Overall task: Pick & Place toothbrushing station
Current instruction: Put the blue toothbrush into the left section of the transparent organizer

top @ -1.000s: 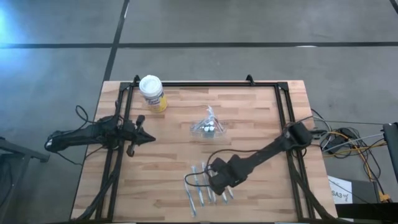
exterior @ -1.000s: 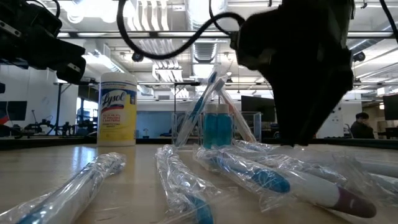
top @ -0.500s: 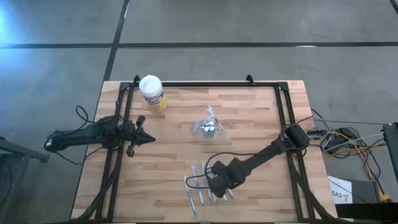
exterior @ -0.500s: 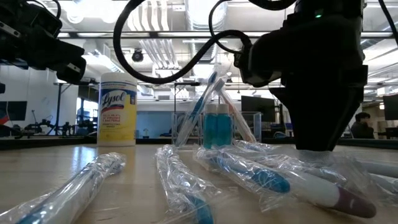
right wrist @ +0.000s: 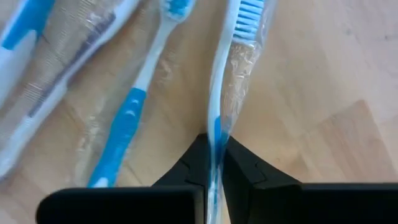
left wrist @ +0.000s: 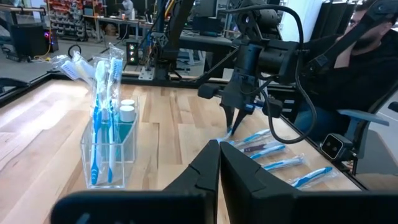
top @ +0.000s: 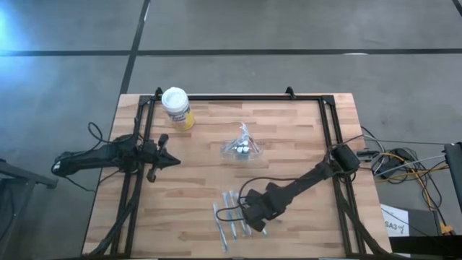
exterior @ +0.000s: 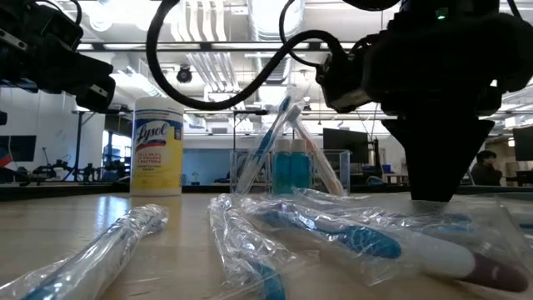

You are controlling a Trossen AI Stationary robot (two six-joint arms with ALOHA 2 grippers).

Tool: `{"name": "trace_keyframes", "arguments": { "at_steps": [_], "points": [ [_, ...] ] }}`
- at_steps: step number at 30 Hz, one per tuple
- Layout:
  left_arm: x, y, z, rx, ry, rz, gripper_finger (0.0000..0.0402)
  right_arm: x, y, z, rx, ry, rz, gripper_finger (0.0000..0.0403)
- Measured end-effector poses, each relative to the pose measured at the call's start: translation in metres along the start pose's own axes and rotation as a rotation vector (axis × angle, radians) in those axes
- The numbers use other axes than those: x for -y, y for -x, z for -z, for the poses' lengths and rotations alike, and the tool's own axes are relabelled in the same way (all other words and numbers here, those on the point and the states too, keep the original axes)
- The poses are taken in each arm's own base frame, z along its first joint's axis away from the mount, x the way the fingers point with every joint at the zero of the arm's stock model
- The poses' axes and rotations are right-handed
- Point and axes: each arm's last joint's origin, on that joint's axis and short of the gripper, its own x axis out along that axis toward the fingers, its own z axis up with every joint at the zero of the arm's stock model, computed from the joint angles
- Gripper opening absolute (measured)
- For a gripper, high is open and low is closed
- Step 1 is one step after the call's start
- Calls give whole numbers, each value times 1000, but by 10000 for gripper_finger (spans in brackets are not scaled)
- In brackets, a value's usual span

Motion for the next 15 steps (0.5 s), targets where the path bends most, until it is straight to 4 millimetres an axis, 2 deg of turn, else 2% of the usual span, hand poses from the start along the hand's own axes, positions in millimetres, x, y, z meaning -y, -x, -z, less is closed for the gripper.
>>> {"name": "trace_keyframes", "arguments": {
  "at_steps": [4,10,15],
  "points": [
    [0,0,0,0,0,-1,17,6,19,-1,49,17,5,18],
    [0,0,0,-4,1,-2,17,17,70,2,247,48,-3,17],
    [0,-1,0,-1,0,-2,12,27,122,13,520,137,-9,16]
  ]
}}
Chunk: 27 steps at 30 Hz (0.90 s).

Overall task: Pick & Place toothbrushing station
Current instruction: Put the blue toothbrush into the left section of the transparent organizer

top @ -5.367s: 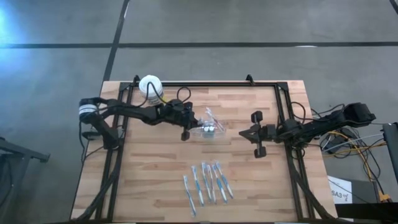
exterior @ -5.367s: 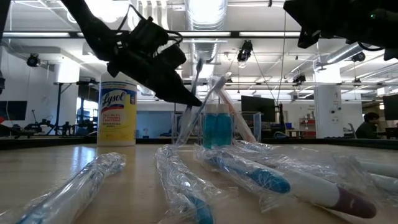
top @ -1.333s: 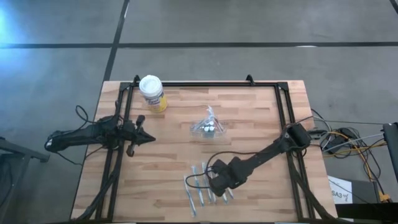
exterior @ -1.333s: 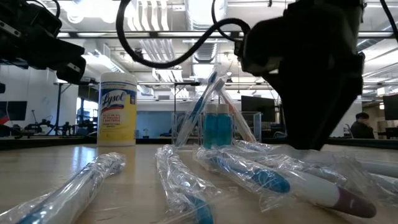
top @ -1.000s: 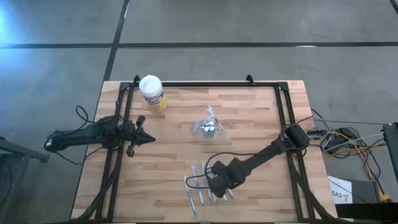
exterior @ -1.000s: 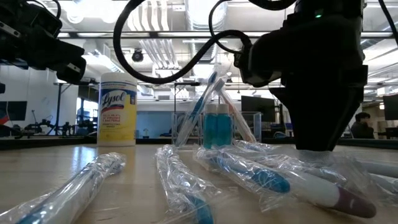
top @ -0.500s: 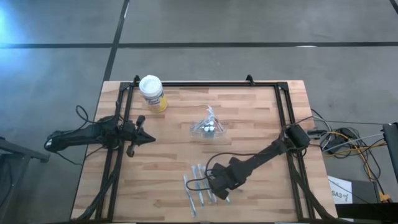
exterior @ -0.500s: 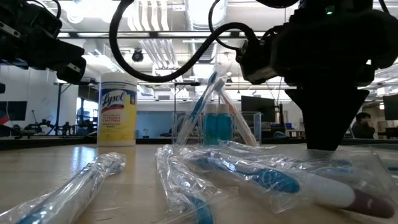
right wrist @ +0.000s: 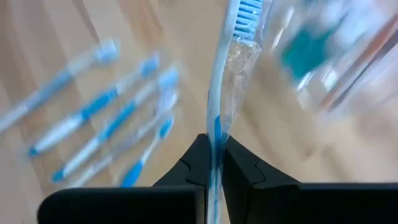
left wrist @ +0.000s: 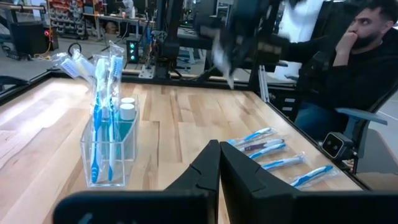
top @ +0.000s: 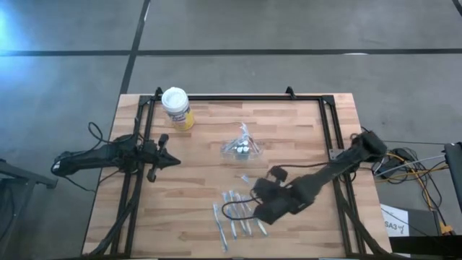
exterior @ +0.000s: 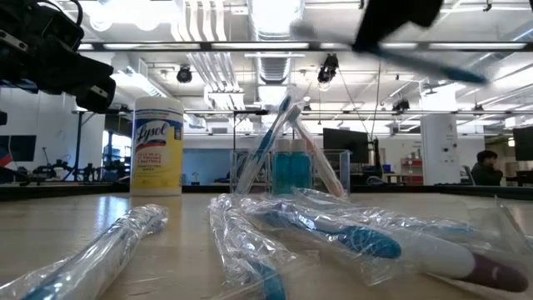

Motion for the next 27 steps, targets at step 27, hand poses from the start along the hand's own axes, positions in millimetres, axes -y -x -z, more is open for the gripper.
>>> {"name": "trace_keyframes", "arguments": {
  "at_steps": [27],
  "points": [
    [0,0,0,9,-2,-3,9,158,48,69,950,90,-480,15]
  ]
}}
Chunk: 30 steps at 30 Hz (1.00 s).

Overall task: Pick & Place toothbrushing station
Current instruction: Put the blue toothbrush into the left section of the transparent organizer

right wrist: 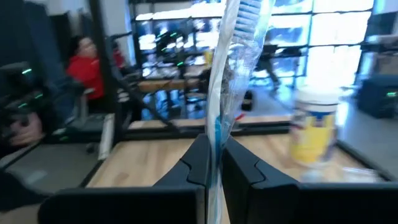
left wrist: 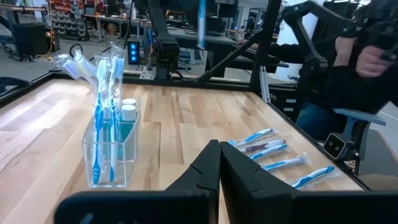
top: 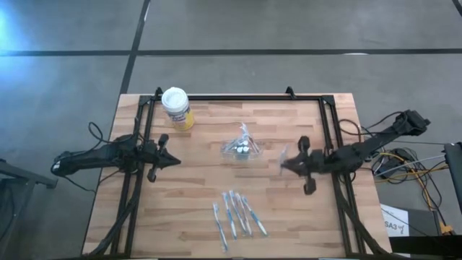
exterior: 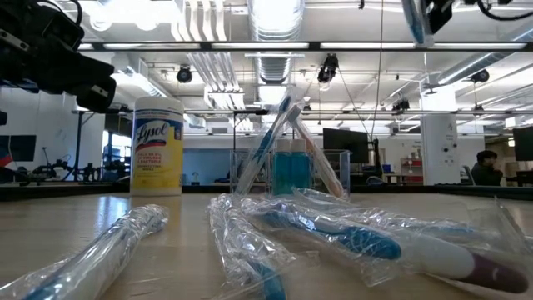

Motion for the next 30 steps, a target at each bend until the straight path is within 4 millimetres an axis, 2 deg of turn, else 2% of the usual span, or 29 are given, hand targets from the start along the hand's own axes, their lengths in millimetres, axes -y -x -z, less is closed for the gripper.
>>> {"name": "trace_keyframes", "arguments": {
  "at_steps": [5,10,13,22,30],
  "points": [
    [0,0,-1,14,-26,-7,13,16,19,3,56,19,8,15],
    [0,0,-2,26,-33,-7,16,23,38,2,131,95,-36,15],
    [0,0,-2,33,-37,-6,11,26,46,9,140,132,-85,15],
    [0,-1,-3,50,-130,-5,11,31,54,36,157,155,-105,15],
    [-1,0,-4,65,-35,-50,6,34,57,56,226,191,-81,15]
  ]
}}
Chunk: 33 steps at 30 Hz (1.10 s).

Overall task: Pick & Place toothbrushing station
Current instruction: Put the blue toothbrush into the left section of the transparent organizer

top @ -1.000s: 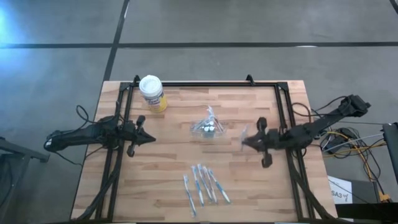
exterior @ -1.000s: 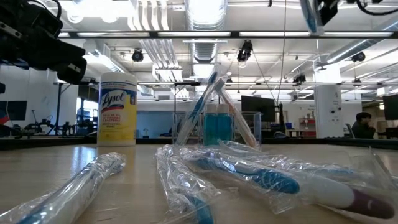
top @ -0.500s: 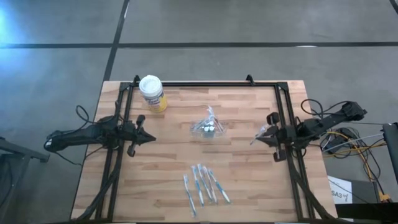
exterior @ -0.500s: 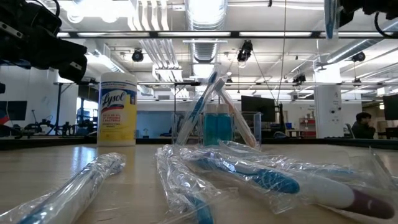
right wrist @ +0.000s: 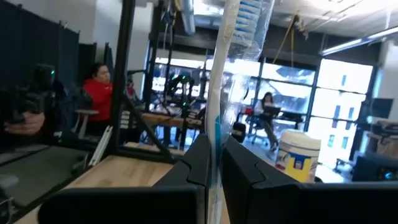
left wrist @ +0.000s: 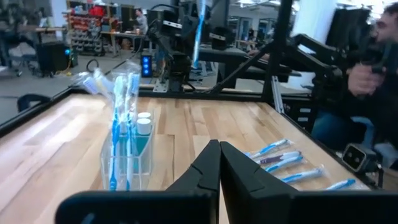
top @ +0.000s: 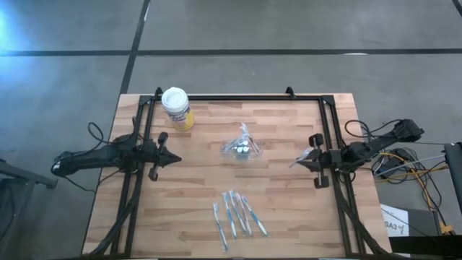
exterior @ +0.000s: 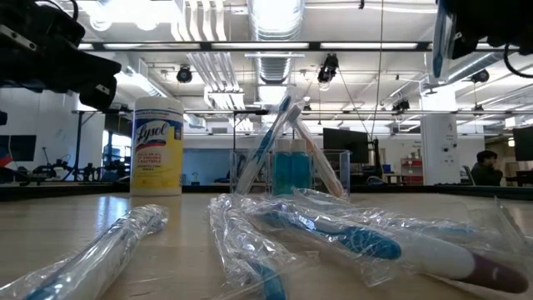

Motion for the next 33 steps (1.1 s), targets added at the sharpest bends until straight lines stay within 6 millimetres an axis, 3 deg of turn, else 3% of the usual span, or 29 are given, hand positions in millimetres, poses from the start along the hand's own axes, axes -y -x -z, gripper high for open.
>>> {"name": "trace_keyframes", "arguments": {
  "at_steps": [3,13,33],
  "points": [
    [-1,0,1,4,44,-17,6,0,2,6,-12,30,28,15],
    [-6,-2,5,29,74,-168,12,2,1,-1,-84,73,23,15],
    [-7,-3,7,62,127,-194,6,3,10,4,-143,95,-19,15]
  ]
}}
